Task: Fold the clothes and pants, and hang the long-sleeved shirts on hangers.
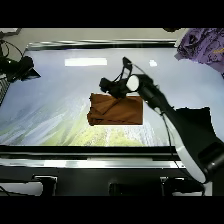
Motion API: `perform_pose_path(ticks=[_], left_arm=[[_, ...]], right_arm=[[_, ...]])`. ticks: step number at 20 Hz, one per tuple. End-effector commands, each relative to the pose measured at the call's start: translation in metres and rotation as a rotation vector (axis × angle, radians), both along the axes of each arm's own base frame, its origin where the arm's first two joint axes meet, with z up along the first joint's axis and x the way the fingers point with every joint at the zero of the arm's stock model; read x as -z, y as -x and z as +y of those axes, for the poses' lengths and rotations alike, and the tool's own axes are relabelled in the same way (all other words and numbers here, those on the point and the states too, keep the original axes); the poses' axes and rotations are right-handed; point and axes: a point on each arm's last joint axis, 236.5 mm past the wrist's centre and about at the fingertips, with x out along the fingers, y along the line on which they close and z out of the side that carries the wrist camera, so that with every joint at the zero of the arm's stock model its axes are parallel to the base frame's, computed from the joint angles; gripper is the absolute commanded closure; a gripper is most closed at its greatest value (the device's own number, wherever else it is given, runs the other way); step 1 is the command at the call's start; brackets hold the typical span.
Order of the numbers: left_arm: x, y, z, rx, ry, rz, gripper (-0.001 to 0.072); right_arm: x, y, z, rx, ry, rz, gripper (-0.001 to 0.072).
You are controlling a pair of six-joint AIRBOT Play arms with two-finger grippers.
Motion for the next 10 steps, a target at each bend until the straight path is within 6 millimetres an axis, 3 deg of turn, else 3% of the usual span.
perform_pose_path(ticks=[1,5,8,10], left_arm=[[0.003,0.0,0.0,0.009,-0.004,0.002,0.069],[0.003,-0.001,0.0,0.009,-0.004,0.003,0.069],[0.003,-0.001,0.0,0.012,-0.005,0.002,0.0689],[0.003,-0.001,0.0,0.012,-0.004,0.002,0.0689]], right_arm=[[-0.011,0.001,-0.072,0.029,0.057,0.079,0.0252],[0.021,0.007,-0.173,-0.033,0.197,0.192,0.016],[0.03,0.004,-0.246,-0.013,0.229,0.208,0.0161],[0.046,0.008,-0.278,0.0,0.173,0.227,0.0163]])
